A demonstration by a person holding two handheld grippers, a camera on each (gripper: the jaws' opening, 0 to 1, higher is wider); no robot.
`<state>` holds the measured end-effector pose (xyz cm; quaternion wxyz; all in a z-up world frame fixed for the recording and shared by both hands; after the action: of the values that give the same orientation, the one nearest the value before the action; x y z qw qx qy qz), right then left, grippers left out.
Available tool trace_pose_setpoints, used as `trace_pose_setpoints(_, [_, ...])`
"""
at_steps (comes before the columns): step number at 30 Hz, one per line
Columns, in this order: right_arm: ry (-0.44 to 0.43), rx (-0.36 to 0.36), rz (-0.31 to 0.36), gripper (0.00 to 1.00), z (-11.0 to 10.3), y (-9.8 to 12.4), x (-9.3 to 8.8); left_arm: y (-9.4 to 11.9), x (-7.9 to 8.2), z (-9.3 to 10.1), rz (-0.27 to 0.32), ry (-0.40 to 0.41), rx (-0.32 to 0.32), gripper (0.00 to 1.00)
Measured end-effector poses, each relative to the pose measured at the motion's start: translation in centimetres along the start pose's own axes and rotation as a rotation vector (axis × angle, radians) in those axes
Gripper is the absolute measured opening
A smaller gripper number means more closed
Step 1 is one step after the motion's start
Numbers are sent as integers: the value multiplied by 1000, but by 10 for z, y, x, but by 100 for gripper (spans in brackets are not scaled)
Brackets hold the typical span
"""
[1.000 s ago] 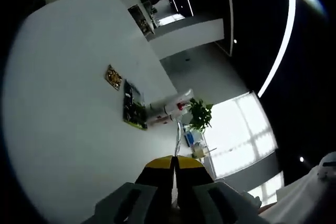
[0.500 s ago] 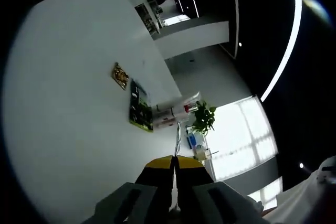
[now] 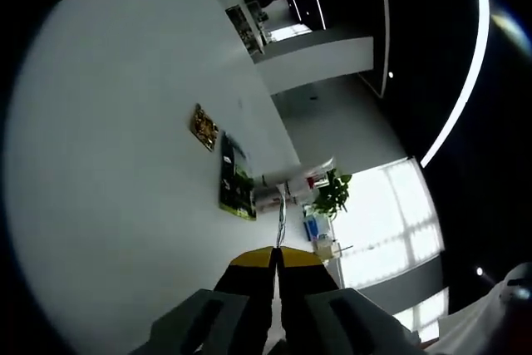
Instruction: Arrange the skincare products in the storage area until every visible bottle or jar stands upright without overlapping.
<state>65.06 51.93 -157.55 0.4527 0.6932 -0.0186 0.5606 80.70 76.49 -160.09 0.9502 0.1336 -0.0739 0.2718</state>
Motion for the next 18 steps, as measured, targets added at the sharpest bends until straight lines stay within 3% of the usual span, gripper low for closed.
trace_pose_setpoints(18, [1,-7,-6,25,1,0,-1,-31,28,-7,-63,-45,55,1])
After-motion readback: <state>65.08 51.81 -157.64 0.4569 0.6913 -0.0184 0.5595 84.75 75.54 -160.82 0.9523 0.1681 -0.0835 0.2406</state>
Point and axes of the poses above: the point that each gripper's makers call its tool centre point, and the gripper's own axes: y roughly backward along the fingers, z roughly to its right, x roughly out of its top, the point moved 10 cm from there along y, roughly backward along the fingers, and after that the axes turned 4 degrees about z, right-handed, at the moved point
